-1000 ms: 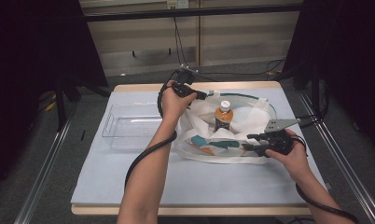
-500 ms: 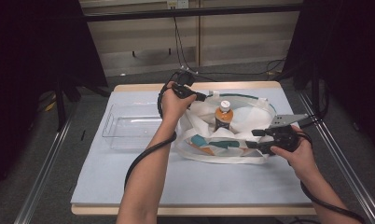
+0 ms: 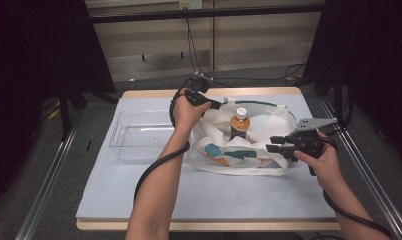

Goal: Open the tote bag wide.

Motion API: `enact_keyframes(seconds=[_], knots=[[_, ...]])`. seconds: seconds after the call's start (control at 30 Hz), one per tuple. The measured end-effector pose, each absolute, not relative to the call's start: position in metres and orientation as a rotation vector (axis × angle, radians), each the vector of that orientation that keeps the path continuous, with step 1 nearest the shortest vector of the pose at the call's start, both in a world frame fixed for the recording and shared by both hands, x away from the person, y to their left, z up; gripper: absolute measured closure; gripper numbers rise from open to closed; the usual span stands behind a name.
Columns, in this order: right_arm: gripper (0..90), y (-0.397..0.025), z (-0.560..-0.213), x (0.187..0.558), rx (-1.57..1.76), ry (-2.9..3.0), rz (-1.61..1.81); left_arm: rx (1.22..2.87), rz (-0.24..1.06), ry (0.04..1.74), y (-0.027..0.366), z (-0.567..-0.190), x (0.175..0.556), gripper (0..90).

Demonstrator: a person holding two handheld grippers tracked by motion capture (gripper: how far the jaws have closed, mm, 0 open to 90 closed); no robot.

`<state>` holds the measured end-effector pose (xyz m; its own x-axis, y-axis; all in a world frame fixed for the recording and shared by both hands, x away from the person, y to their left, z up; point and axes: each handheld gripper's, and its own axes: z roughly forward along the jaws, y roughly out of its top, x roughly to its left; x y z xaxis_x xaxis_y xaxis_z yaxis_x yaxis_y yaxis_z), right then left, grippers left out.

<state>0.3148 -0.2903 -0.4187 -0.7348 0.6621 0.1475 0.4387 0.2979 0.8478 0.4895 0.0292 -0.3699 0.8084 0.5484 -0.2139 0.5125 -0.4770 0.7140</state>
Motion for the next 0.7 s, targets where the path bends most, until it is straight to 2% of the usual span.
enact_keyframes(seconds=[0.27,0.7], knots=[[73.1,-0.284,-0.430,0.320,1.050,2.317,1.373,2.186,0.056,0.783,0.029,-0.377,0.494,88.3],[77.4,-0.274,-0.446,0.316,1.023,2.374,1.351,2.191,0.058,0.832,0.028,-0.389,0.500,88.6]])
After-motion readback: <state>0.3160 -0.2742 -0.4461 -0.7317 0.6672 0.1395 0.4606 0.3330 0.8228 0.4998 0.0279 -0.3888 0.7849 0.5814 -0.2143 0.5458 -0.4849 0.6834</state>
